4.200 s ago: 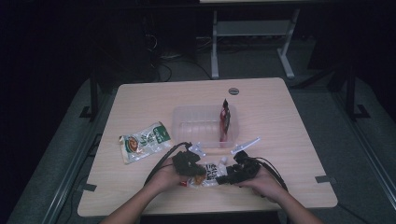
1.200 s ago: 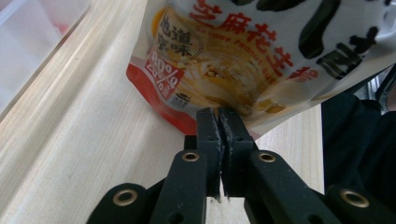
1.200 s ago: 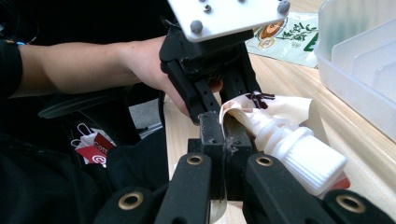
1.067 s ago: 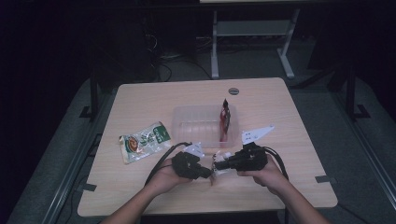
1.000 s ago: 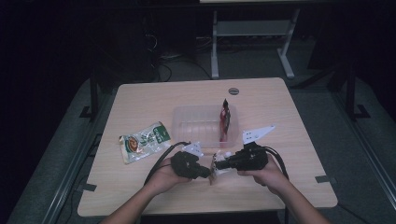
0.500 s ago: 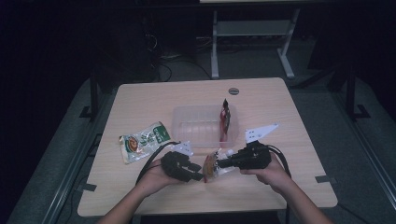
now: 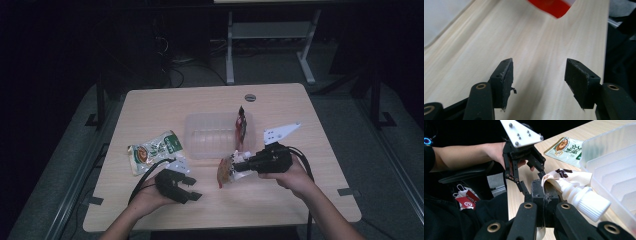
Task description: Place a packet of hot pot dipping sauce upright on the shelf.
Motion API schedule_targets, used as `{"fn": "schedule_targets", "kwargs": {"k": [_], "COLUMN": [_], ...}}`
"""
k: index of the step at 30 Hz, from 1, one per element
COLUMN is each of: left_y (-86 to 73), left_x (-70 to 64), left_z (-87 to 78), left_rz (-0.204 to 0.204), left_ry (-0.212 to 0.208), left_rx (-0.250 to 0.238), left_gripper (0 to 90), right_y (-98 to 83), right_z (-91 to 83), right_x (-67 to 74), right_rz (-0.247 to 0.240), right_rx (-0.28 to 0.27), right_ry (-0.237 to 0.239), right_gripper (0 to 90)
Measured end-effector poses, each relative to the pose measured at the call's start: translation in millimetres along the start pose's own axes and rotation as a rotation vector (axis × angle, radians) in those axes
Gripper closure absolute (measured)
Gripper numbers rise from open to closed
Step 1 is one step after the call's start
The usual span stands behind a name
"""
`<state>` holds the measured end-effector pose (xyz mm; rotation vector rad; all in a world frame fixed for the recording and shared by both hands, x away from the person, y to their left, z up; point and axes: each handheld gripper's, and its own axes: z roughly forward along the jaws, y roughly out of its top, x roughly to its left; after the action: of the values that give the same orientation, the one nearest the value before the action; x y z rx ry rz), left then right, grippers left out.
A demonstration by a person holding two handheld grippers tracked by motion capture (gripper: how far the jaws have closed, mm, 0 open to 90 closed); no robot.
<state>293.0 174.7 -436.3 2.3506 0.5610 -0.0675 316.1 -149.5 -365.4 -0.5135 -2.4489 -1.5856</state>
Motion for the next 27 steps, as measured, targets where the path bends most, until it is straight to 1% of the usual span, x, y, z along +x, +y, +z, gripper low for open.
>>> {"fn": "schedule_targets", "kwargs": {"k": [1,2,4,6,7,9,15,16,18,19,23,25,26,27], "left_y": [0.3,1.2,1.3,1.1,0.9,0.2,-0.3,-0.3,-0.2,-0.4,-0.9,-1.0,-1.3,-1.3], "left_x": [0.7,1.2,0.9,0.9,0.9,1.6,2.2,2.2,3.2,3.3,4.0,4.6,4.0,4.1], "left_z": [0.1,-0.1,0.0,0.0,-0.1,0.9,1.4,1.4,0.3,0.5,0.7,0.5,0.7,0.5], "left_rz": [-0.002,-0.005,-0.007,-0.006,-0.003,0.002,-0.005,-0.008,-0.002,-0.002,0.003,0.011,0.002,0.003], "left_ry": [0.008,0.012,0.010,0.010,0.009,0.009,0.007,0.008,0.011,0.011,0.009,0.013,0.010,0.011], "left_rx": [-0.005,-0.015,-0.019,-0.019,-0.008,-0.009,-0.019,-0.021,-0.007,-0.010,-0.011,-0.010,-0.010,-0.010], "left_gripper": [39.0,38.3,37.8,37.4,37.4,37.4,36.6,36.5,36.3,36.2,36.1,36.1,36.1,36.1], "right_y": [0.0,5.7,9.8,11.8,13.5,18.4,27.5,30.6,38.1,41.7,50.9,55.1,56.3,57.6], "right_z": [0.0,-1.1,-2.0,-2.7,-3.5,-6.8,-13.0,-14.3,-16.1,-16.2,-15.2,-13.8,-13.2,-12.1], "right_x": [0.0,-1.5,-3.0,-4.0,-5.4,-8.8,-15.4,-17.5,-23.5,-26.3,-36.0,-42.4,-44.6,-47.7], "right_rz": [0.000,-0.010,-0.016,-0.014,-0.018,-0.014,-0.018,-0.017,-0.019,-0.023,-0.023,-0.018,-0.017,-0.017], "right_rx": [0.000,-0.005,-0.009,-0.012,-0.019,-0.029,-0.054,-0.059,-0.071,-0.074,-0.075,-0.072,-0.072,-0.071], "right_ry": [0.000,-0.001,-0.010,-0.009,-0.011,-0.020,-0.038,-0.044,-0.053,-0.060,-0.074,-0.082,-0.081,-0.080], "right_gripper": [89.9,89.9,89.9,90.0,90.0,90.0,90.0,90.0,90.0,90.0,90.0,89.9,89.9,90.0]}}
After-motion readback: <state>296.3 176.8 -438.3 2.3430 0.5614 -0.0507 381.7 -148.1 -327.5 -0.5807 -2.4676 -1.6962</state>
